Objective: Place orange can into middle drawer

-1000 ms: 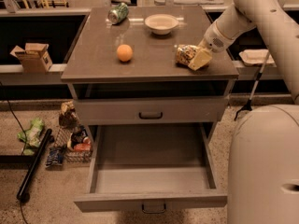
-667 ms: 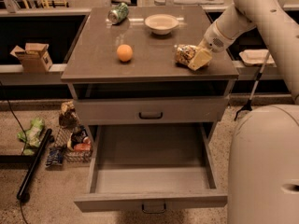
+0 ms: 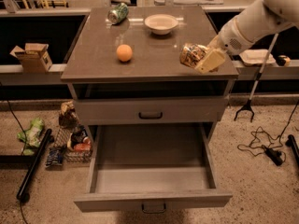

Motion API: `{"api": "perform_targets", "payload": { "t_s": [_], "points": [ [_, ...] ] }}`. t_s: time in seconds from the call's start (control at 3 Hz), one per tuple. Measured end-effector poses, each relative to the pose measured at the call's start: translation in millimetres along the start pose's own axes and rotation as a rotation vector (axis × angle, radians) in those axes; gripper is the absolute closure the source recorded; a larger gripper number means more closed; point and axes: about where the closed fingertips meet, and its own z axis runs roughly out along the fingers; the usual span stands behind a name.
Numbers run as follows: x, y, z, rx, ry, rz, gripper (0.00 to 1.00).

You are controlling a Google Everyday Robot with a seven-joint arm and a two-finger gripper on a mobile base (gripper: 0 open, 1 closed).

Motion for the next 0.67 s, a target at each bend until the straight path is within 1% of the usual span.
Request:
{"api": "perform_targets", "payload": {
  "t_s": [0.33, 0.67],
  "points": [
    [12.3, 36.7, -8.1, -0.031, -0.055, 0.049, 1.0],
    [18.9, 41.7, -3.1, -0.046, -0.049, 0.059, 1.0]
  ]
}}
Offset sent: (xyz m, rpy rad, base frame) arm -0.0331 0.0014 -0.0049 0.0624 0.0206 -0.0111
